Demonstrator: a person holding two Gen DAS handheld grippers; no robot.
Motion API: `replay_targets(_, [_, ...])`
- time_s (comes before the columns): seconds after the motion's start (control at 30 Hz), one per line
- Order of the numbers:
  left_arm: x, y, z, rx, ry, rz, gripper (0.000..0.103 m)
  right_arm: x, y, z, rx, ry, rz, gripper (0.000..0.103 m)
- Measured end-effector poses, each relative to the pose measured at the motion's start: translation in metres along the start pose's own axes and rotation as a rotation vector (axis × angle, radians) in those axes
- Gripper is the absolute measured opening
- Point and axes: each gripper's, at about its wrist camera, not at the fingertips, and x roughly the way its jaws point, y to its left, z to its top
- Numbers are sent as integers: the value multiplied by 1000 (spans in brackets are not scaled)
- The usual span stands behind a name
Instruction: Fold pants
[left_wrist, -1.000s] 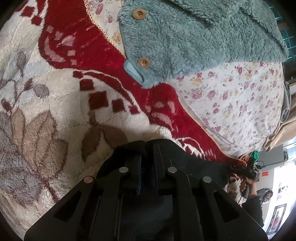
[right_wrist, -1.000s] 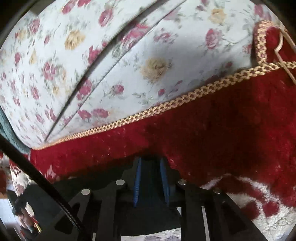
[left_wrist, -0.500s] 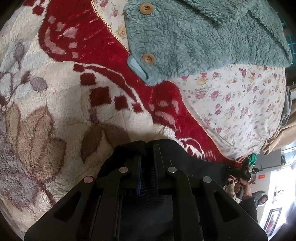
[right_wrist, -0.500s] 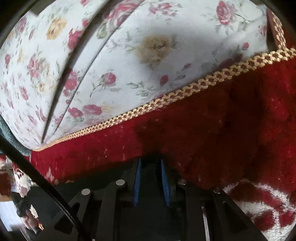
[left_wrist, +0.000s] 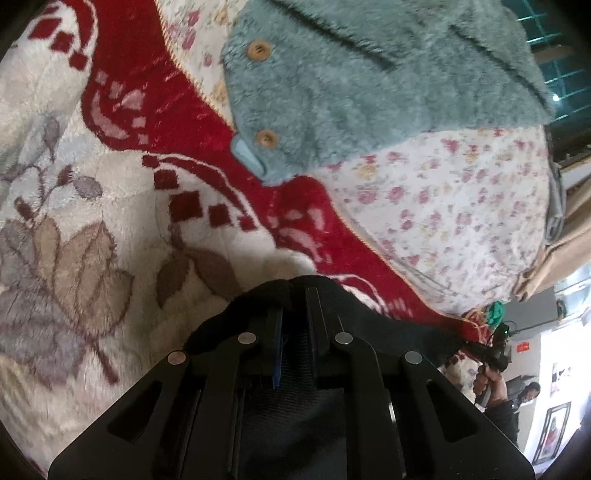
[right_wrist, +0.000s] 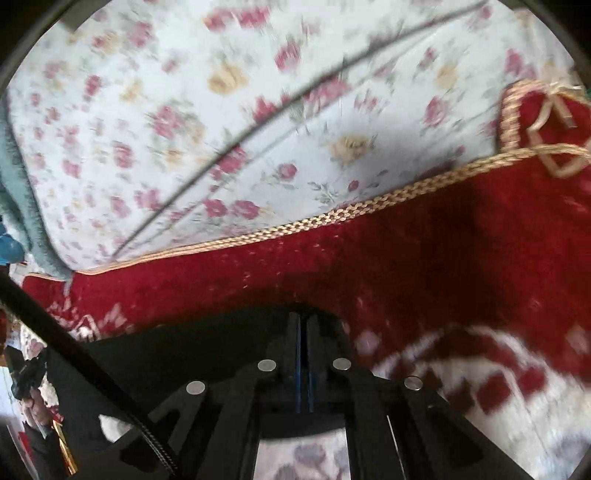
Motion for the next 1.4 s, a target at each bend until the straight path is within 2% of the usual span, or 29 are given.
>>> replay_targets(0.23, [-46, -8, -33, 12, -31, -35, 9, -72, 3, -62, -42, -63, 33, 2])
replay_targets(0.27, [-51, -5, -42, 11, -29, -37, 9, -82, -14, -65, -49, -66, 40, 2])
replay_targets(0.33, [-59, 2, -56, 1, -33, -46, 9, -95, -26, -93, -55, -78, 58, 2])
replay_targets(0.5, [-74, 31, -86, -59, -47, -85, 9, -108, -49, -144, -32, -126, 114, 2])
replay_targets(0.53, [-77, 36, -92, -70, -54, -98, 8, -118, -57, -157, -24, -135, 124, 2])
replay_targets(0.57, [-80, 41, -96, -78, -60, -104, 2, -122, -59, -163, -19, -140, 131, 2])
replay_targets(0.73, [-98, 61, -113, -102, -95, -149, 1, -137, -70, -210, -7, -173, 171, 2])
replay_targets(0.9, [-105, 57, -123, -86, -106, -186, 2, -140, -67, -233, -14, -197, 143, 2])
replay_targets(1.0, [-118, 48, -128, -59, -128, -196, 1, -147, -67, -238, -6, -219, 152, 2])
replay_targets(1.07, [-132, 35, -133, -1, -160, -194, 1, -154, -67, -242, -4, -236, 158, 2])
replay_targets(1.13, [-153, 18, -136, 96, -228, -197, 2, -158, -67, -247, -11, -240, 165, 2])
replay_targets(1.17, [-159, 13, -136, 154, -271, -191, 2, -159, -68, -250, -20, -235, 158, 2])
replay_targets(1.2, [-156, 16, -135, 174, -278, -166, 2, -158, -69, -252, -20, -228, 156, 2])
replay_targets(1.27, [-132, 42, -130, 74, -200, -115, 1, -154, -74, -256, -11, -214, 149, 2])
replay_targets(1.33, [-116, 62, -139, 2, -143, -85, 1, -154, -79, -259, 11, -217, 155, 2])
replay_targets(1.4, [-111, 77, -156, -45, -119, -106, 1, -156, -80, -263, 8, -216, 157, 2])
